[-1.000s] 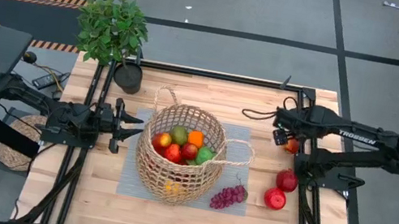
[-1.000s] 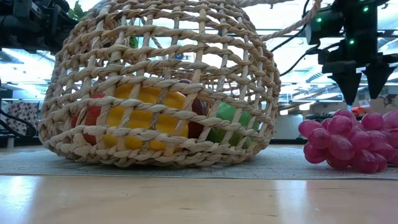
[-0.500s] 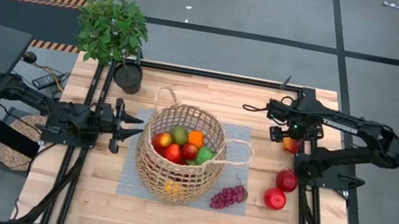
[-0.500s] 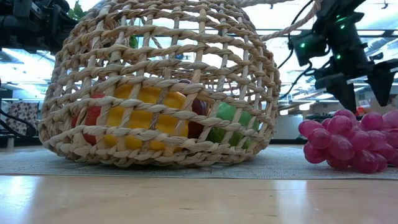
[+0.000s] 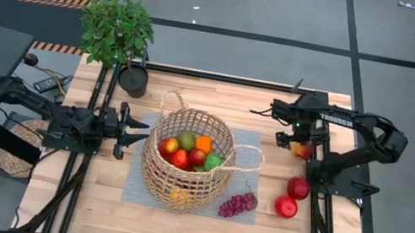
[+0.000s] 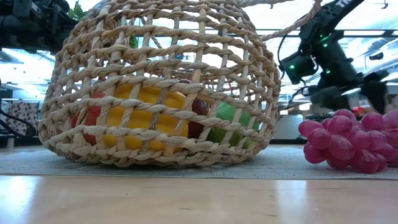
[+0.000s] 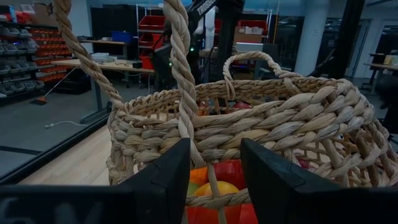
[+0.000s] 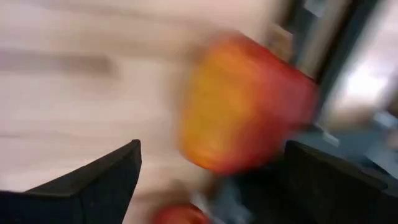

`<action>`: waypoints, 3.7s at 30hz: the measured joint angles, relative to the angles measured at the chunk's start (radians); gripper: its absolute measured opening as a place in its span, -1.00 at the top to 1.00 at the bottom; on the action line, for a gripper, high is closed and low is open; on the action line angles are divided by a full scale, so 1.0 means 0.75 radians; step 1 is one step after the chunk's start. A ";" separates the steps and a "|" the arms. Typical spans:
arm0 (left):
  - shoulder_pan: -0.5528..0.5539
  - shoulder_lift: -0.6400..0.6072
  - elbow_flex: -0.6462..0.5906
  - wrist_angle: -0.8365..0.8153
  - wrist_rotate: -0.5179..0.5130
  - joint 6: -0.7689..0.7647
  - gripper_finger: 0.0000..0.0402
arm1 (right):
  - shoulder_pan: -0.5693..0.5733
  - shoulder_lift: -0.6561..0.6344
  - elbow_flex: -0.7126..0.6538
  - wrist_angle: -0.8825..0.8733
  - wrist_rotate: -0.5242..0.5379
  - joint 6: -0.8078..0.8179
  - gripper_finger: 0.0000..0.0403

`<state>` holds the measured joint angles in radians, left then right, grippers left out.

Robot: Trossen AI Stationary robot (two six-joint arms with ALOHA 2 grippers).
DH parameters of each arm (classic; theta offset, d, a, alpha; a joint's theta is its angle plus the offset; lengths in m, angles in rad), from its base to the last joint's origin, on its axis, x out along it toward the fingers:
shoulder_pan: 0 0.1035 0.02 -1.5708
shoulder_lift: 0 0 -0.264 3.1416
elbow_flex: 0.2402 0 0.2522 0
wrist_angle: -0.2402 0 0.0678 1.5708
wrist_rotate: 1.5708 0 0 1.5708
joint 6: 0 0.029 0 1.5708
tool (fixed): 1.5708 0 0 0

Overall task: Build produce basket
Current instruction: Put the red yellow apple into the basket

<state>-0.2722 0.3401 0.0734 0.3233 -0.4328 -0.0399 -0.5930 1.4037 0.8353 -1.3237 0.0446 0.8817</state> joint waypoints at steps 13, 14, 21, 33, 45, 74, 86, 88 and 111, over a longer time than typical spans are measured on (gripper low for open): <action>0.000 -0.001 0.000 0.000 -0.001 0.000 0.27 | 0.194 0.058 0.331 0.346 0.002 -0.164 -0.95; 0.000 0.000 0.000 0.001 0.000 0.000 0.26 | 0.218 0.051 0.369 0.309 0.059 -0.158 -0.94; 0.000 0.000 0.000 0.001 -0.001 0.000 0.24 | 0.217 0.038 0.395 0.194 0.275 0.004 -0.88; 0.000 -0.001 0.000 0.000 -0.001 0.000 0.24 | 0.188 0.048 0.148 0.205 0.302 -0.462 -0.88; 0.000 -0.001 0.000 0.000 -0.001 0.000 0.25 | -0.026 0.048 0.139 0.241 0.376 -0.849 -0.88; 0.000 0.000 0.000 0.000 0.000 0.000 0.24 | -0.058 0.426 0.137 0.193 0.457 -1.066 -0.70; -0.001 -0.001 0.000 0.000 0.000 0.000 0.25 | 0.137 -0.026 0.178 0.584 0.386 -0.917 -0.69; 0.000 0.000 0.000 0.000 0.000 0.000 0.24 | 0.180 -0.112 0.178 0.707 0.397 -0.884 -0.70; 0.000 -0.001 0.000 0.000 -0.001 0.000 0.27 | 0.905 -0.137 0.180 2.086 0.567 -0.995 -0.70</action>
<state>-0.2722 0.3397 0.0734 0.3236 -0.4332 -0.0399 0.0856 1.3011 0.9707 0.2411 0.4700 0.1354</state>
